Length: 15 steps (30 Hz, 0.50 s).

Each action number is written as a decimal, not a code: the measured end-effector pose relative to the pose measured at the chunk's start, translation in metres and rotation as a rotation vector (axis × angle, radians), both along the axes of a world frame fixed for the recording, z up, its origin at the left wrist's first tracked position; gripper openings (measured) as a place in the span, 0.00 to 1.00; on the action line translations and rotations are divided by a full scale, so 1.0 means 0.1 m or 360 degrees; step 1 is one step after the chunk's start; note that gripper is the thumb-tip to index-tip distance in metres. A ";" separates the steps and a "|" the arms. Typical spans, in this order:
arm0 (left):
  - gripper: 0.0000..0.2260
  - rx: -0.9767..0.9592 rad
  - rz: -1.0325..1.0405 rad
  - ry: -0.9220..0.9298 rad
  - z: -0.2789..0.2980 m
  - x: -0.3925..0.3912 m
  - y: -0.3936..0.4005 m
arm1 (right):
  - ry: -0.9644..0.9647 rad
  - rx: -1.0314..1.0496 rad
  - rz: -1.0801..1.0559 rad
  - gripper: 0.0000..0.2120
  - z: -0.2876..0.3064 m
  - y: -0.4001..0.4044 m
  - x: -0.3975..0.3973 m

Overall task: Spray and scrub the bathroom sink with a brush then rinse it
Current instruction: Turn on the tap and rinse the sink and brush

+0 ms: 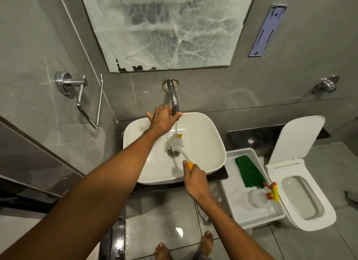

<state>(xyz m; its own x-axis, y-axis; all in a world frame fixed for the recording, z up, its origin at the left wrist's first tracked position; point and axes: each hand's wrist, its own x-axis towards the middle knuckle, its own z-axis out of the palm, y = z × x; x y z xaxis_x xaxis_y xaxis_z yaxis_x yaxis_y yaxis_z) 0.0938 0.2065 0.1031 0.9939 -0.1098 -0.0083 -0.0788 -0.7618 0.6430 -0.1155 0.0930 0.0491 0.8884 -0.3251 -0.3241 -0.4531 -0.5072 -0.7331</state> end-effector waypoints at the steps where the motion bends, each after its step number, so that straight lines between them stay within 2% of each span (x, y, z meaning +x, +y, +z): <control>1: 0.18 0.0068 0.0038 -0.0058 -0.02 -0.02 -0.05 | -0.0018 -0.0042 -0.0002 0.29 -0.01 0.01 0.01; 6: 0.22 0.0125 0.0309 -0.0186 -0.10 -0.11 -0.22 | -0.0184 -0.0217 -0.0077 0.25 -0.07 0.01 0.00; 15: 0.21 0.0149 0.0322 -0.0215 -0.12 -0.07 -0.21 | 0.0017 -0.0340 0.0084 0.27 -0.16 -0.15 0.20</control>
